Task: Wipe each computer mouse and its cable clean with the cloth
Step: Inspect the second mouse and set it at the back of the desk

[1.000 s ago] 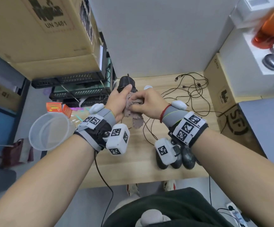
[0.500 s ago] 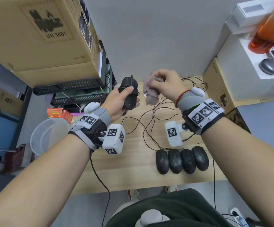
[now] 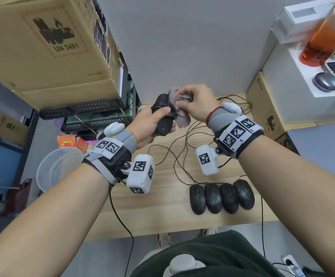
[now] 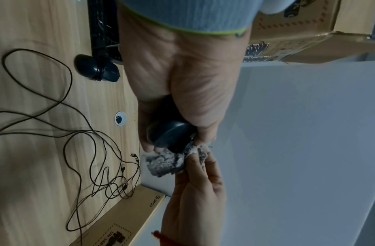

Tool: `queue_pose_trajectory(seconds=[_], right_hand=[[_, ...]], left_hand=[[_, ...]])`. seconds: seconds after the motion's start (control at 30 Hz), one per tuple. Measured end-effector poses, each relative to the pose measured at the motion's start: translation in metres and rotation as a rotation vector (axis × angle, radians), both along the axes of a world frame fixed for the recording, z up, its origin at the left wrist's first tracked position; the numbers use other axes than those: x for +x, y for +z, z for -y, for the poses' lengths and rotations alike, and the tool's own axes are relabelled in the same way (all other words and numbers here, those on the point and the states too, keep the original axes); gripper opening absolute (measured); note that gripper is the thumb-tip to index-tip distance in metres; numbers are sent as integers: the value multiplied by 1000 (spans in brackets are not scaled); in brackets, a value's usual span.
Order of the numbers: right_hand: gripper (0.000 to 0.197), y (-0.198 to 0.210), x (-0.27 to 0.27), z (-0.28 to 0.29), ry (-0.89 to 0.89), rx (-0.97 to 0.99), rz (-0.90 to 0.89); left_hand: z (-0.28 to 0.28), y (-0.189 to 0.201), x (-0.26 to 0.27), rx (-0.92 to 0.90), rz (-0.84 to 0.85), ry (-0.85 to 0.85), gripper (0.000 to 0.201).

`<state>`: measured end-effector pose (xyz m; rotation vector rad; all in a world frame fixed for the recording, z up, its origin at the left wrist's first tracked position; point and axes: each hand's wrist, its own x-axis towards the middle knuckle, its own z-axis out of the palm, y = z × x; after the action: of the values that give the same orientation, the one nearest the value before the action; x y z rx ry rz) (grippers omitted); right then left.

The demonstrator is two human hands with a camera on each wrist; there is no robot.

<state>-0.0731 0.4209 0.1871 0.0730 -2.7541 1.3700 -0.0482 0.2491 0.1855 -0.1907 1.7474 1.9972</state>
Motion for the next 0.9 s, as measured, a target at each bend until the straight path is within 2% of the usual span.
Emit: queue_pose_trajectory(seconds=[0.07, 0.17, 0.23, 0.33, 0.4, 0.47, 0.53, 0.67, 0.73, 0.8, 0.83, 0.9], right_hand=[[14, 2, -1, -2, -68, 21, -17], [14, 11, 4, 6, 34, -47, -113], [16, 9, 2, 8, 75, 26, -142], [18, 5, -6, 0, -26, 158, -121], [16, 6, -4, -3, -33, 89, -134], [16, 10, 3, 3, 45, -15, -131], [17, 6, 5, 6, 37, -26, -64], [18, -15, 5, -12, -68, 201, 163], [14, -23, 15, -14, -46, 73, 196], [15, -24, 29, -6, -1, -136, 163], [15, -22, 35, 0, 25, -237, 133], [17, -16, 45, 14, 118, -368, 53]], left_hand=[[-3, 0, 1, -5, 6, 26, 10], [-6, 3, -1, -25, -4, 10, 10], [-7, 4, 1, -47, -9, -33, 7], [-7, 5, 7, -65, 19, -20, 5], [-6, 6, 8, -38, 22, -4, 6], [-7, 7, 7, -24, 12, -15, 7], [-8, 7, 8, -37, 16, -24, 7], [-3, 3, 9, 1, 70, 61, 17], [4, 2, 7, 25, 101, 128, 25], [9, -1, 6, 59, 117, 176, 36], [10, 0, 7, 69, 115, 183, 37], [10, 0, 8, 77, 102, 174, 26]])
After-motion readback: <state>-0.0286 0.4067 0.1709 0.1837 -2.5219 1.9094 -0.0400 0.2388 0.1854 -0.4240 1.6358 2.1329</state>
